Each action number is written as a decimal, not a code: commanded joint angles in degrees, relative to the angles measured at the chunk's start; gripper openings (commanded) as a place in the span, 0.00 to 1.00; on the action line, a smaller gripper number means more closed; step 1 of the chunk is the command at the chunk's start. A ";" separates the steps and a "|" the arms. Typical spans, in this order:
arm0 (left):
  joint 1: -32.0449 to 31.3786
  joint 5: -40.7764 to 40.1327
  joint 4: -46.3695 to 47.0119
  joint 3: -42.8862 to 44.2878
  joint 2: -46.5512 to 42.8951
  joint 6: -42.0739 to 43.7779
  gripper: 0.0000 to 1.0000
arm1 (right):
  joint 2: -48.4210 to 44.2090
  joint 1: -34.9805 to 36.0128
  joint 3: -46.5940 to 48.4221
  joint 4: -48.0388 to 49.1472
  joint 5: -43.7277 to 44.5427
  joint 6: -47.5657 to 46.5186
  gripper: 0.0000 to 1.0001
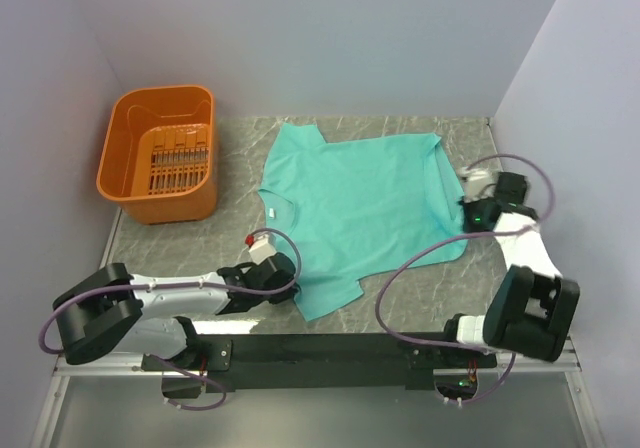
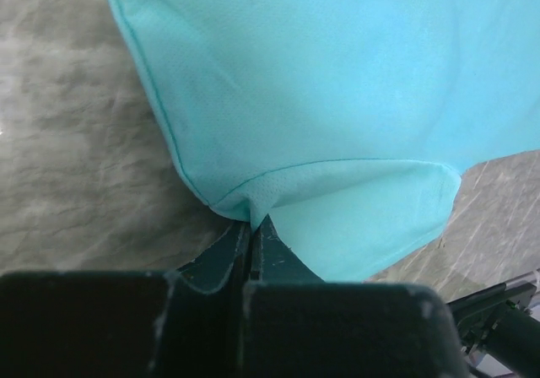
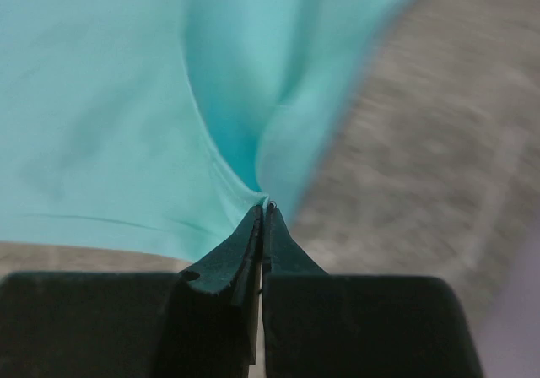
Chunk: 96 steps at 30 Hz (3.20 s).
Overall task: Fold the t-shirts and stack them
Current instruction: Flatten the tshirt out
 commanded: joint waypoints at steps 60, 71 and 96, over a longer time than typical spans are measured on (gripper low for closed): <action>36.50 25.68 -12.82 58.69 11.44 29.20 0.01 | -8.92 3.11 27.75 13.15 -20.25 35.71 0.00; 37.75 27.10 -14.51 67.14 -2.82 34.48 0.01 | -21.91 -14.01 33.16 11.52 -31.14 39.97 0.00; 37.14 39.75 -13.70 -1.30 -21.75 22.87 0.01 | -3.03 -19.21 5.80 -28.69 -16.38 -15.87 0.00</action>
